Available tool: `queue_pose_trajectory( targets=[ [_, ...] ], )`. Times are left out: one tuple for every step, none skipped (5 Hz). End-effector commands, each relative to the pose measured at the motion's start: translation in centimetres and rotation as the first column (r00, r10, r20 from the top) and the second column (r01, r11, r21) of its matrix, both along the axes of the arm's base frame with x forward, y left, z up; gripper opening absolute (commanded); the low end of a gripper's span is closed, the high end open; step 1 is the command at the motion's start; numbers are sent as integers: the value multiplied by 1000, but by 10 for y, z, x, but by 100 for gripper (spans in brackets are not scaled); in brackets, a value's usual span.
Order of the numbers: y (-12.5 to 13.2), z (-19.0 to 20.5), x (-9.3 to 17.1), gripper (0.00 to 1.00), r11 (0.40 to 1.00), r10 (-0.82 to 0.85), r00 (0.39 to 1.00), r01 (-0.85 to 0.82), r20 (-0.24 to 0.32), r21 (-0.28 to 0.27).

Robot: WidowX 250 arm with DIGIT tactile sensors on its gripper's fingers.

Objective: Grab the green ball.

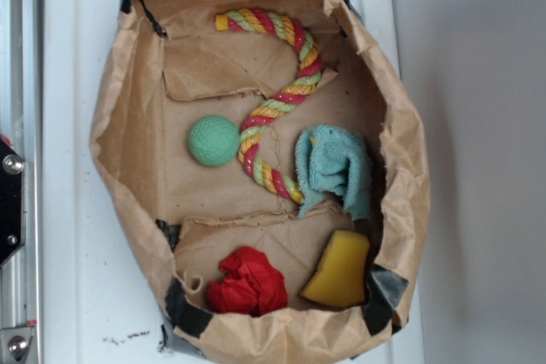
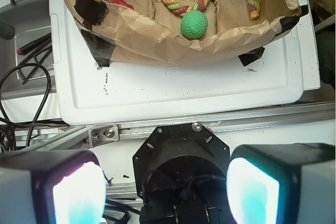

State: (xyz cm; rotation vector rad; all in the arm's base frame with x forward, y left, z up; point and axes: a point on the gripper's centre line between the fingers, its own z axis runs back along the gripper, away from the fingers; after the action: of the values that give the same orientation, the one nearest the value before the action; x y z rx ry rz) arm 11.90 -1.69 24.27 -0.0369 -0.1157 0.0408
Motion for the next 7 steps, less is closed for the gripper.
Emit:
queue_pose_trajectory(
  targets=[
    [0, 0, 0, 100, 1000, 0, 1000, 0, 0, 0],
    [0, 2, 48, 100, 1000, 15, 999, -15, 39, -22],
    [2, -5, 88, 100, 999, 31, 998, -31, 51, -14],
    [11, -27, 117, 100, 1000, -6, 997, 8, 80, -18],
    [25, -55, 135, 100, 997, -78, 993, 80, 85, -13],
    [27, -74, 142, 100, 991, -132, 989, 134, 74, -25],
    [27, -74, 142, 100, 991, -132, 989, 134, 74, -25]
  ],
)
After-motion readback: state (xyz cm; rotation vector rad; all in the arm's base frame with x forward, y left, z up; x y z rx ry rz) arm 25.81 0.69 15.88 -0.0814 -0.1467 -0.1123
